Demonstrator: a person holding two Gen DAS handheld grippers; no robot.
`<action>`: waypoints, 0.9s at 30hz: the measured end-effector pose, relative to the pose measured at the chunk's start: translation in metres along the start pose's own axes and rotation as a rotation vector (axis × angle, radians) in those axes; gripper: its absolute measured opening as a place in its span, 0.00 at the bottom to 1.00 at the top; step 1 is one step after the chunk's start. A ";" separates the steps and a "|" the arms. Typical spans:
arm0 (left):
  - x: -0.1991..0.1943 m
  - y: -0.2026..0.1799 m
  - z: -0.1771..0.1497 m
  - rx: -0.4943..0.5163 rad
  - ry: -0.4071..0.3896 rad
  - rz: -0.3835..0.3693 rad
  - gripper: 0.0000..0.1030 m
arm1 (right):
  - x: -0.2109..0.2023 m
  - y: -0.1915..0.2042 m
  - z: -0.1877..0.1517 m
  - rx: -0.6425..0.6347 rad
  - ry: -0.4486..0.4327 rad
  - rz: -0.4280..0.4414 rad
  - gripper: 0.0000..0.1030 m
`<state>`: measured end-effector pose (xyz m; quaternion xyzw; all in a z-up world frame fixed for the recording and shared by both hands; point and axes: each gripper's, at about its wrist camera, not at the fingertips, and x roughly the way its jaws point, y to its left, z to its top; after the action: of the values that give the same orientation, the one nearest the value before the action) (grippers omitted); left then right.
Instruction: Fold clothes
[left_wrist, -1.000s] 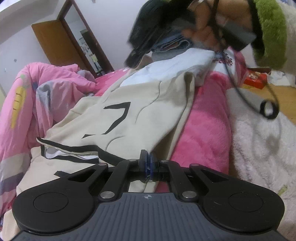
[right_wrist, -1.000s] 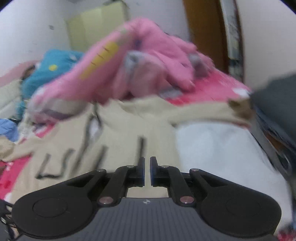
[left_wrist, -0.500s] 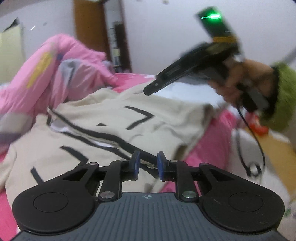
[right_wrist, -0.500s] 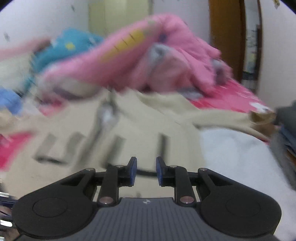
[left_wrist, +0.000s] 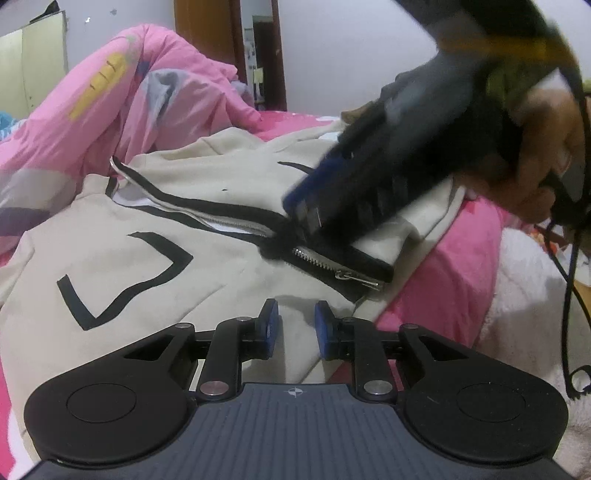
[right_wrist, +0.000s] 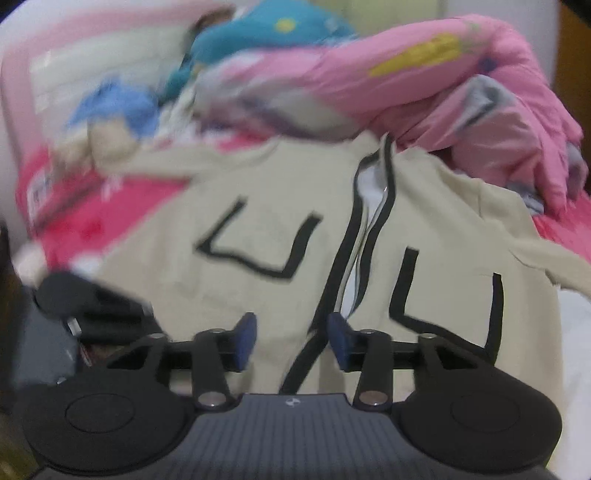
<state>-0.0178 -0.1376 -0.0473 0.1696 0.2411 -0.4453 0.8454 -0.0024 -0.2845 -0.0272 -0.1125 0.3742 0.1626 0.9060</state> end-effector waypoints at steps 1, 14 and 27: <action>0.000 0.002 -0.001 -0.008 -0.003 -0.004 0.22 | 0.005 0.005 -0.002 -0.036 0.029 -0.024 0.48; -0.003 0.008 -0.006 -0.038 -0.017 -0.015 0.25 | -0.005 -0.061 -0.025 0.406 -0.034 0.107 0.15; -0.012 0.012 -0.002 -0.046 -0.014 0.004 0.28 | 0.010 -0.076 -0.048 0.554 -0.094 0.289 0.43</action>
<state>-0.0137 -0.1221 -0.0415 0.1477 0.2450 -0.4392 0.8516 0.0018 -0.3678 -0.0618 0.2006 0.3742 0.1863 0.8860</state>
